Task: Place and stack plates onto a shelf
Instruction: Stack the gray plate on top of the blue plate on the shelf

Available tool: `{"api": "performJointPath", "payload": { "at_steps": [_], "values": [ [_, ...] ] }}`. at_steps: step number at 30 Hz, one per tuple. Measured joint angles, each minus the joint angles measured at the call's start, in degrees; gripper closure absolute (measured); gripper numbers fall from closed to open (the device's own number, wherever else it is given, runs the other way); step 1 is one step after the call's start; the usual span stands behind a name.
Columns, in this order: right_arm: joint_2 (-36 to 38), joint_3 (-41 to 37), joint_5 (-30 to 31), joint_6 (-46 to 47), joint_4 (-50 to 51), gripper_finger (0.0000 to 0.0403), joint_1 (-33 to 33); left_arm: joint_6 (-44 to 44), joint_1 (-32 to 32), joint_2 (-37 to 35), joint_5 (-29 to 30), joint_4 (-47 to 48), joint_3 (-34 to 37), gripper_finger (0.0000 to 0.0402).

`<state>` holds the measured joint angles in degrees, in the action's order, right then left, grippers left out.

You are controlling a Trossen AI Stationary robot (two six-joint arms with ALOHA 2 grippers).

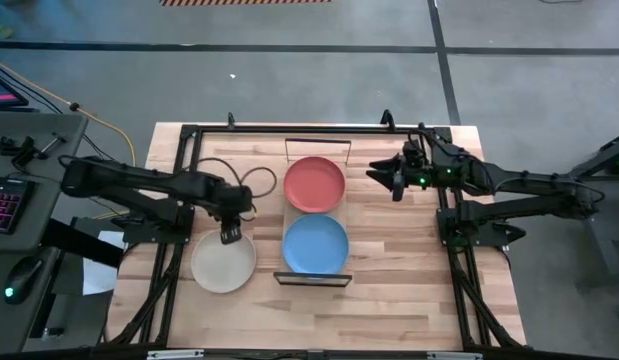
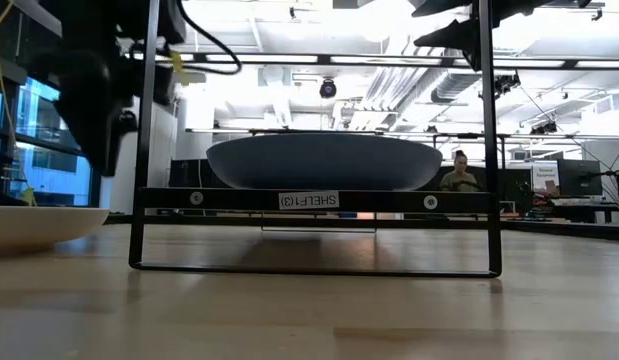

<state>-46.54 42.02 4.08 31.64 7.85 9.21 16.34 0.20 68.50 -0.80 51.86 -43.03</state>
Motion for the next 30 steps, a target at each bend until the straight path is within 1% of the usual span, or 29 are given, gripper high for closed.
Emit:
{"api": "performJointPath", "payload": {
  "at_steps": [4, 10, 19, 22, 27, 30],
  "values": [
    [-0.89, 0.00, -0.05, 0.02, 0.56, 0.0227, 0.00, -6.81, 0.70, 4.86, -0.04, -1.89, 0.00, 0.0268],
    [-2.23, 0.00, -0.15, 0.50, 3.28, 0.0227, 0.00, -13.74, 1.81, 9.95, -0.33, -2.77, -0.02, 0.0268],
    [-2.61, 0.00, -0.22, 0.79, 4.55, 0.0227, 0.00, -20.98, 2.11, 12.82, -1.79, -6.19, -0.02, 0.0268],
    [-2.61, 0.00, -0.20, 0.59, 4.58, 0.0227, 0.00, -23.80, 2.09, 14.53, -4.19, -6.11, -0.03, 0.0268],
    [-2.59, 0.00, -0.20, 0.46, 4.81, 0.0227, 0.00, -24.42, 2.11, 17.66, -5.24, -6.43, -0.02, 0.0268],
    [-2.61, 0.00, -0.22, 0.46, 4.80, 0.0227, 0.00, -24.23, 2.08, 18.91, -6.80, -6.83, -0.04, 0.0281]
  ]
}}
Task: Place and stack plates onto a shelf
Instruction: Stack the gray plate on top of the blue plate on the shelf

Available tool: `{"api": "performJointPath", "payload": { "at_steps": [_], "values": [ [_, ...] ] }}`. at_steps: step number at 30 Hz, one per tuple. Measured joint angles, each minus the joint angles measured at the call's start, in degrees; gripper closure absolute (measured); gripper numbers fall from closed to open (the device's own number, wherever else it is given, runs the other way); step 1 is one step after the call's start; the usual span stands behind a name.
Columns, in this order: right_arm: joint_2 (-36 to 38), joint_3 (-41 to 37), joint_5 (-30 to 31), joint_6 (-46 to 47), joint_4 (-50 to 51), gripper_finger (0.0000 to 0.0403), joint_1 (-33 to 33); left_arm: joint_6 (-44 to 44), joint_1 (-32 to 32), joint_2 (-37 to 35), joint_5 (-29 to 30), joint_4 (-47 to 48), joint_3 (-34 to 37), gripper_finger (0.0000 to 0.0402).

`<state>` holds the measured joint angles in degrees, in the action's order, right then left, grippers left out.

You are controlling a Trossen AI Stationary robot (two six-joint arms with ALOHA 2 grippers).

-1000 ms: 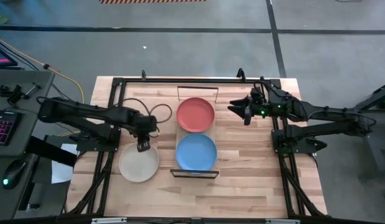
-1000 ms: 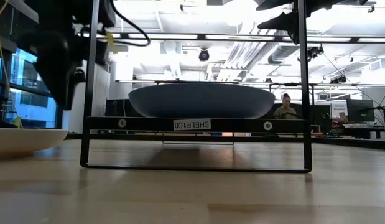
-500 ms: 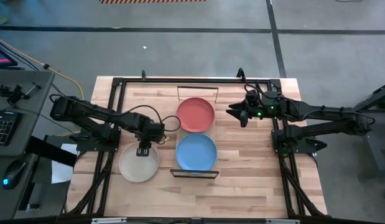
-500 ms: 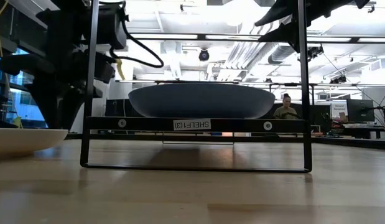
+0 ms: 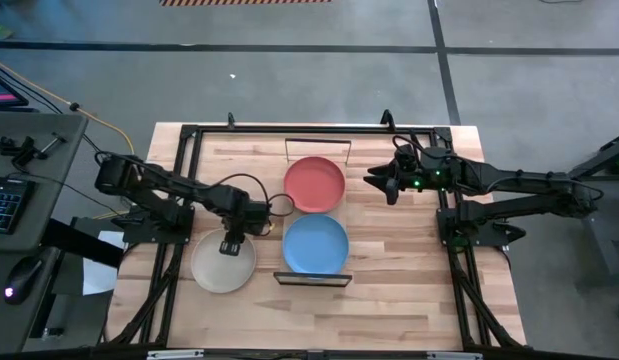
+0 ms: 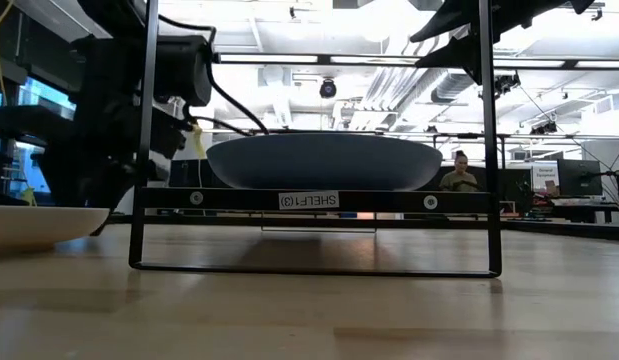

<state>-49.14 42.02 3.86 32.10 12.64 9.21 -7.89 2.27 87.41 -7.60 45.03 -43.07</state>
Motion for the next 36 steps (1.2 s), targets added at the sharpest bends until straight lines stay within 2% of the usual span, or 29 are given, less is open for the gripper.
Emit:
{"api": "performJointPath", "payload": {
  "at_steps": [2, 6, 8, 13, 16, 20, 23, 26, 29, 32, 36],
  "values": [
    [0.02, 0.00, 0.02, 0.00, 0.00, 0.0227, 0.00, 0.15, -0.01, 0.25, -2.54, 0.06, 0.00, 0.0307],
    [0.02, -0.01, 0.02, 0.00, 0.04, 0.0227, 0.00, 2.17, -0.37, -0.59, -8.21, 1.57, -0.46, 0.0384],
    [0.02, 0.00, 0.02, 0.00, 0.03, 0.0227, 0.00, 4.49, -1.28, -1.82, -9.92, 3.59, -1.24, 0.0389],
    [0.02, 0.00, 0.02, -0.02, 0.06, 0.0227, 0.04, 8.08, -4.28, -8.12, -8.37, 11.17, -4.37, 0.0397],
    [0.02, 0.00, 0.02, -0.02, 0.40, 0.0227, 0.04, 11.62, -6.27, -12.97, -3.01, 17.26, -7.60, 0.0397],
    [0.02, 0.00, 0.02, -0.02, 0.48, 0.0227, 0.06, 20.19, -8.15, -17.23, 11.46, 27.65, -15.47, 0.0398],
    [0.02, 0.00, 0.02, -0.02, 0.49, 0.0227, 0.07, 24.67, -9.33, -18.36, 17.24, 32.88, -22.10, 0.0399],
    [0.02, 0.00, 0.02, -0.05, 0.55, 0.0227, 0.07, 27.93, -11.10, -19.01, 16.02, 32.80, -27.60, 0.0400],
    [0.02, 0.00, 0.02, -0.20, 0.81, 0.0227, 0.07, 32.72, -12.95, -19.00, 12.78, 26.75, -31.05, 0.0400],
    [0.02, 0.00, 0.04, -0.20, 1.57, 0.0227, 0.07, 37.04, -13.52, -17.88, 11.22, 20.94, -31.78, 0.0400],
    [0.02, 0.00, 0.04, -0.04, 2.71, 0.0227, 0.07, 41.56, -11.46, -12.89, 8.99, 15.54, -31.67, 0.0401]
  ]
}}
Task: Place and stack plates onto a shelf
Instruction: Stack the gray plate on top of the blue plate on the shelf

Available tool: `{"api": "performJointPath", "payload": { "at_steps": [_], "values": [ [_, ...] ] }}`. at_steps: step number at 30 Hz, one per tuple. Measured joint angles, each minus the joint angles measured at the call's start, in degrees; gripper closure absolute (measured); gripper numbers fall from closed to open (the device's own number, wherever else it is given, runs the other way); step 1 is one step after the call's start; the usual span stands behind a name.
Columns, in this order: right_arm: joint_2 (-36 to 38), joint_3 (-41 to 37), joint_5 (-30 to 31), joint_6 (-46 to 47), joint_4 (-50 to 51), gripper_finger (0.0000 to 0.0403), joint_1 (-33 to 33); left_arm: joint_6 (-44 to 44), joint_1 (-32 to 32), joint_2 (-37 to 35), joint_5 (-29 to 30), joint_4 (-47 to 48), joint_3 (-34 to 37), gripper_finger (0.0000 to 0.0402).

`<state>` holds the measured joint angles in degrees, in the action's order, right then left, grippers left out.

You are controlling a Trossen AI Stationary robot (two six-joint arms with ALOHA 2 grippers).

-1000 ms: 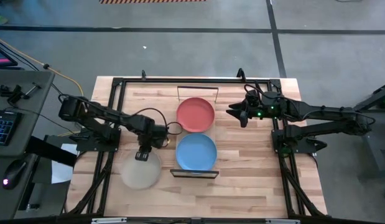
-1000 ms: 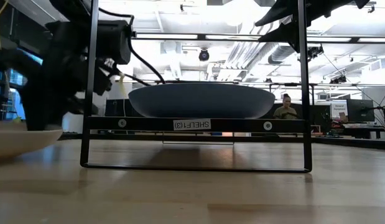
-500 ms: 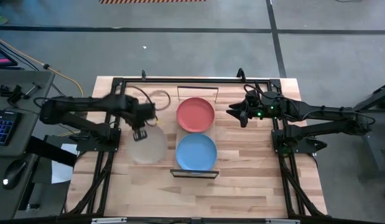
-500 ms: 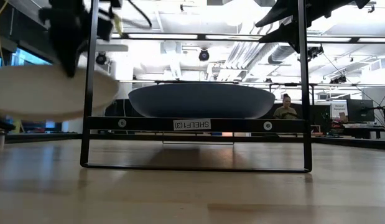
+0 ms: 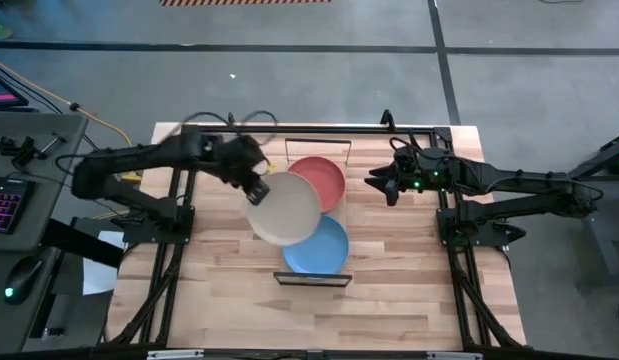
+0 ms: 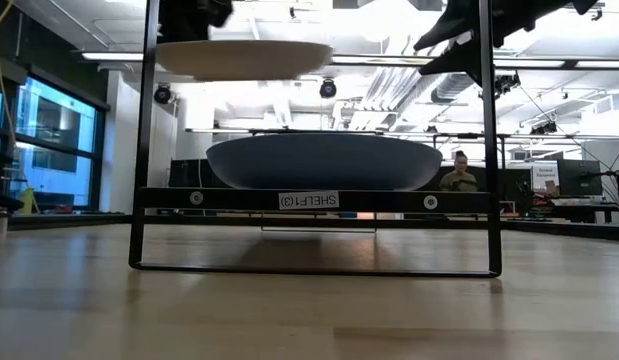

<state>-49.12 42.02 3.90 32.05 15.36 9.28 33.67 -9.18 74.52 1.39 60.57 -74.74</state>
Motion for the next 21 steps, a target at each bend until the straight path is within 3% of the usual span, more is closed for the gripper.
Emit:
{"api": "performJointPath", "payload": {
  "at_steps": [6, 13, 21],
  "values": [
    [-0.02, 0.00, 0.00, 0.00, 0.76, 0.0227, -0.01, 7.54, 6.28, 8.71, -1.37, -8.36, 0.00, 0.0401],
    [-0.02, -0.02, 0.00, -0.04, 0.85, 0.0227, 0.00, 19.54, 12.03, 14.78, 1.71, -11.36, 0.03, 0.0401],
    [-0.02, 0.00, 1.68, -0.61, 1.92, 0.0227, 0.00, 23.25, 15.00, 18.57, 1.45, -14.96, 0.00, 0.0390]
  ]
}}
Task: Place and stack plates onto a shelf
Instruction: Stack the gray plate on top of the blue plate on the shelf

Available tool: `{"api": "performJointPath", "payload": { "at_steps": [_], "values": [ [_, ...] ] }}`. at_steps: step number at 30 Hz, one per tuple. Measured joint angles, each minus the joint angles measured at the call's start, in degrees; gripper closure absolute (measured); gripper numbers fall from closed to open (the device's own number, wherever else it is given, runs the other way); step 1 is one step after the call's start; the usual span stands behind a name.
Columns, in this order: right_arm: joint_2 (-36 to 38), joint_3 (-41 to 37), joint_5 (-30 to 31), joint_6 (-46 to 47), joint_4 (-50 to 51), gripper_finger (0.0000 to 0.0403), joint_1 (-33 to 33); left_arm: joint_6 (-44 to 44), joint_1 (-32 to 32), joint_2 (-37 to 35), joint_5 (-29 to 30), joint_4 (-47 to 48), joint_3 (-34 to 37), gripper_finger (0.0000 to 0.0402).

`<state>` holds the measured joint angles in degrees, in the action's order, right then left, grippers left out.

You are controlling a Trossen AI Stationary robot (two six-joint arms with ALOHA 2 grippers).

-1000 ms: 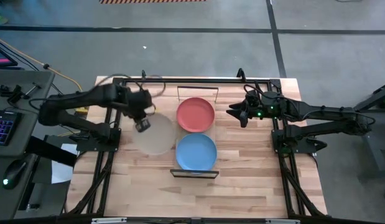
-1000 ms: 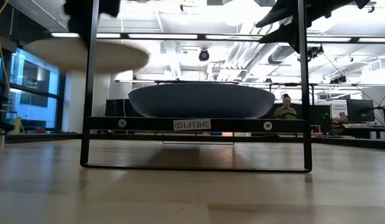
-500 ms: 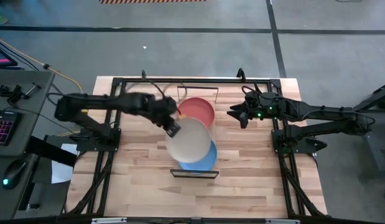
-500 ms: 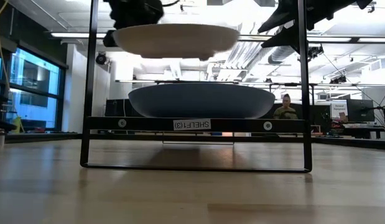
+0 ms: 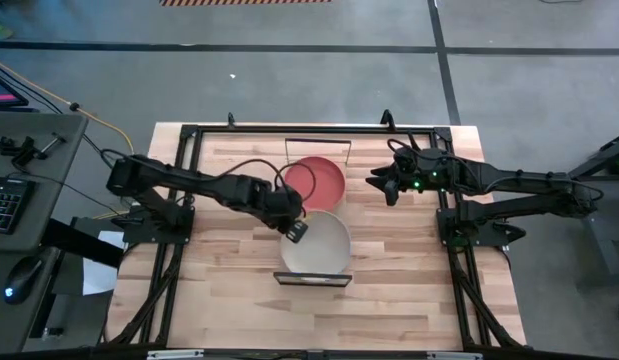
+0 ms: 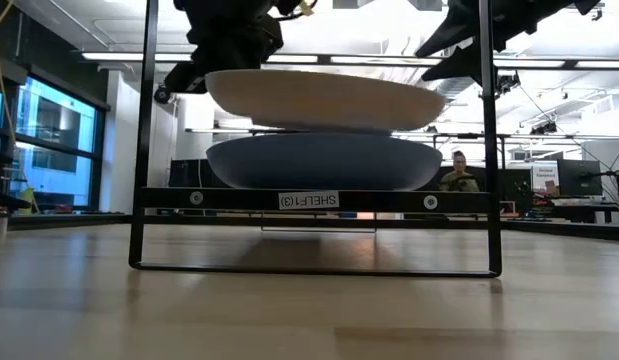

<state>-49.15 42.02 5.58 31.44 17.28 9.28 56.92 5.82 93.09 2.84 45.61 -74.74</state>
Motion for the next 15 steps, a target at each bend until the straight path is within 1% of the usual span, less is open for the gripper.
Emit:
{"api": "performJointPath", "payload": {
  "at_steps": [2, 6, 11, 15],
  "values": [
    [0.00, -0.01, 0.04, 0.00, 0.17, 0.0227, 0.00, -0.29, 0.50, 0.95, -1.24, -0.21, 0.00, 0.0388],
    [0.00, -0.02, 0.04, 0.00, 0.46, 0.0227, 0.00, -1.18, 1.12, 2.22, -1.49, -0.47, 0.00, 0.0383],
    [0.00, -0.01, 0.04, 0.00, 0.50, 0.0227, 0.00, -3.12, 0.46, 1.72, 0.37, -0.17, 0.00, 0.0370],
    [0.00, -0.02, 0.04, 0.07, 0.50, 0.0227, 0.00, -3.70, -0.54, 0.84, 0.86, -0.48, -0.07, 0.0350]
  ]
}}
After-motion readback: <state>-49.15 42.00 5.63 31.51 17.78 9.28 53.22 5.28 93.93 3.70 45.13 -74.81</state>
